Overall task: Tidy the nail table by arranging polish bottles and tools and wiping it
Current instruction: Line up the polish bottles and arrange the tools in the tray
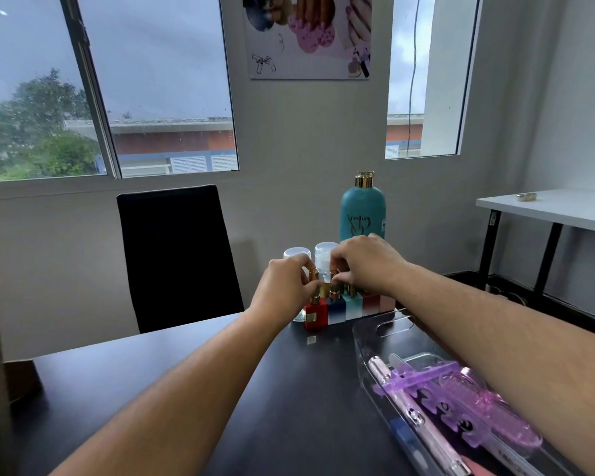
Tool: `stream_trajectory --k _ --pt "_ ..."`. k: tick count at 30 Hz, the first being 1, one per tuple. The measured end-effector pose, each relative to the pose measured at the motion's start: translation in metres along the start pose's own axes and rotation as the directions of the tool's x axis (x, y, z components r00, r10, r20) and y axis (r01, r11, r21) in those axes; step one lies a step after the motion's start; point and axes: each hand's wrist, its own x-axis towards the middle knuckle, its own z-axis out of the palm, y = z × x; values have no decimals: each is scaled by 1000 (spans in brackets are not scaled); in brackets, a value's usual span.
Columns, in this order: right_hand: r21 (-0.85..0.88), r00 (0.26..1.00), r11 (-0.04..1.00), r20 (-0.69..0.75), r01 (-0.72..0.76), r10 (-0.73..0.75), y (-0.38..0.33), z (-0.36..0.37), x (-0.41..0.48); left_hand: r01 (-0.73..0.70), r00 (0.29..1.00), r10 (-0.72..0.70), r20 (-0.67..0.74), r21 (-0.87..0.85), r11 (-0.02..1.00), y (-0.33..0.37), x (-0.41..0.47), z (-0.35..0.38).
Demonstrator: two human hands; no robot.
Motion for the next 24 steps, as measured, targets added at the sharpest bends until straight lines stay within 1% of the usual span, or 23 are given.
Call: stream_trajectory --k 5,8,11,13,16,18,20,22,23,24 --pt "17 1000 1000 17 2 -2 -1 -2 -1 -4 1000 4 0 19 1000 1 0 -1" --pt "125 1000 992 26 -5 2 0 -10 -4 -32 999 33 -9 45 998 3 -1 -7" --pt "260 999 965 10 -38 36 4 -27 -10 -42 997 45 -69 50 998 5 -4 -22" --pt "329 997 942 -17 -71 81 10 -42 -21 -36 994 38 -106 22 999 9 -12 -31" --pt "382 984 912 -30 -149 174 22 -59 -50 -19 996 11 -93 -84 996 22 -38 -38" --pt "382 970 894 34 -234 239 27 -61 -76 -21 999 13 -44 -165 986 31 -61 -32" --pt "291 935 890 152 -351 319 32 -58 -104 6 998 8 61 -215 977 40 -84 -22" --pt "171 864 867 295 -468 408 34 -56 -127 98 967 -39 252 -228 969 47 -103 -11" --pt "144 822 843 357 -518 443 34 -55 -136 148 941 -62 333 -242 959 50 -110 -6" --pt "150 785 815 411 -560 463 34 -55 -144 192 922 -82 379 -263 945 53 -115 -1"
